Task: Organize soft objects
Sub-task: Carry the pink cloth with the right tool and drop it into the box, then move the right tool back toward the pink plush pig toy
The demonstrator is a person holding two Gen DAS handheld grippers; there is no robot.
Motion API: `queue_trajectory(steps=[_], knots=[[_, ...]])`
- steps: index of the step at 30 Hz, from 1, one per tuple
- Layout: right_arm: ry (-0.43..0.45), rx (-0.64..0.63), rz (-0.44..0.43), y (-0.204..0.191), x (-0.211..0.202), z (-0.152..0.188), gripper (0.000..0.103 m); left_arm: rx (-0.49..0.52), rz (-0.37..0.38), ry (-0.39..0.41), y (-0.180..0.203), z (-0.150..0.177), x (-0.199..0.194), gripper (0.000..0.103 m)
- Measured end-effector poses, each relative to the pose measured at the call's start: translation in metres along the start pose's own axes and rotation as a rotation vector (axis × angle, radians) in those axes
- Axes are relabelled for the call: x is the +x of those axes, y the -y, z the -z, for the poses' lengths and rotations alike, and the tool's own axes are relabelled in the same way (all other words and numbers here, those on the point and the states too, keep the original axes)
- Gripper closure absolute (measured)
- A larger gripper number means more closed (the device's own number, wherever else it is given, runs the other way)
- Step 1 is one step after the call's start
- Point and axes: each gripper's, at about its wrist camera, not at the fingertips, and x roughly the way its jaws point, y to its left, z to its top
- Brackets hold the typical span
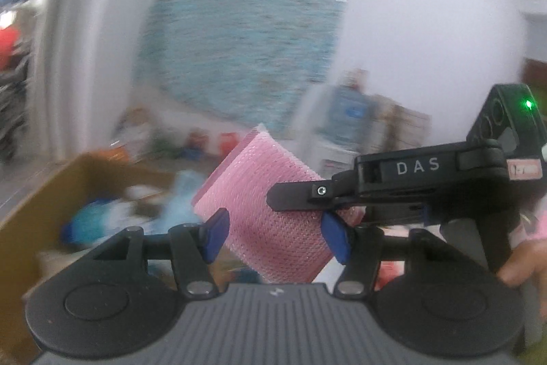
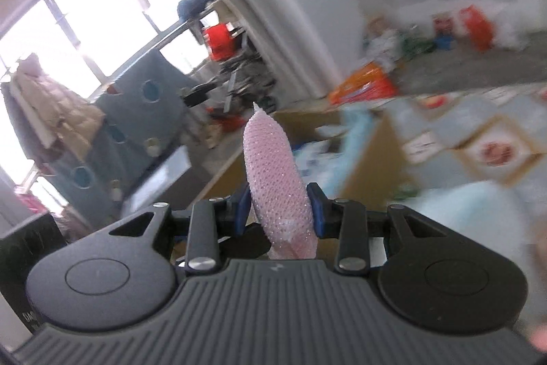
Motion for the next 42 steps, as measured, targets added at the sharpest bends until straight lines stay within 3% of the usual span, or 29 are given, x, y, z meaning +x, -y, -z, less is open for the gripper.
queue_trajectory(steps=[4,9,15,22,30,35,40,42], knots=[[-0.084,0.06,-0.018,-0.024,0.08,-0.003,0.069,-0.104,-0.097,-0.054,-0.063,-0.001,0.01,0.042],[-0.183,0.152,0.072,-0.035,0.171,0.001,0.071,-0.195,-0.273,-0.143,-0.121,0.007,0.031,0.038],[-0.23,0.245,0.197,-0.037,0.23,0.019,0.071,-0.253,-0.293,-0.128,-0.153,0.009,0.014,0.035],[-0.193,0.314,0.274,-0.027,0.253,0.033,0.067,-0.247,-0.312,-0.079,-0.163,0.01,-0.011,0.033],[-0.231,0.338,0.369,-0.01,0.253,0.041,0.041,-0.276,-0.294,-0.088,-0.172,0.017,-0.009,0.033],[-0.263,0.268,0.393,-0.02,0.252,0.047,0.028,-0.266,-0.288,-0.077,-0.171,0.018,-0.014,0.033],[-0.238,0.095,0.468,-0.043,0.251,0.046,0.022,-0.265,-0.292,-0.04,-0.173,0.014,-0.027,0.033],[-0.232,0.081,0.449,-0.046,0.248,0.044,0.021,-0.263,-0.299,-0.026,-0.173,0.012,-0.032,0.032]])
